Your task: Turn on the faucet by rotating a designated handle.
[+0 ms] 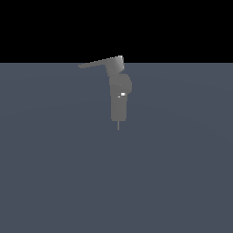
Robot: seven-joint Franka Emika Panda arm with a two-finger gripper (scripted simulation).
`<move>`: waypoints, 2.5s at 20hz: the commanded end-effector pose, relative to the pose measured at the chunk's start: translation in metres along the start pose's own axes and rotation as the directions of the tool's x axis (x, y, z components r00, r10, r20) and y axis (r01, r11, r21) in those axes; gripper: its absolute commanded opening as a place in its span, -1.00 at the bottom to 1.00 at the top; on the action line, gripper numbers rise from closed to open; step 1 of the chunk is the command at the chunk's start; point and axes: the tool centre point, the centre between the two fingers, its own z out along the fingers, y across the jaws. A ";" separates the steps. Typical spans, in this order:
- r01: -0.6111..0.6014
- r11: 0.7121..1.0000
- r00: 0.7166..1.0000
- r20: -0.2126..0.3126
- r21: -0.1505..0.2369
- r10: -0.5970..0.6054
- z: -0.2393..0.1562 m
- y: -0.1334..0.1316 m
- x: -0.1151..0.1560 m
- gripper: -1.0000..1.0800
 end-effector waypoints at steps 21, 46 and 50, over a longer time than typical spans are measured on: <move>-0.522 0.852 0.847 0.135 0.030 0.514 0.036 -0.030 0.138 -1.00; -0.920 0.364 0.348 0.122 -0.148 0.930 0.159 -0.080 0.277 -1.00; -0.948 0.268 0.256 0.090 -0.172 0.962 0.185 -0.090 0.293 -1.00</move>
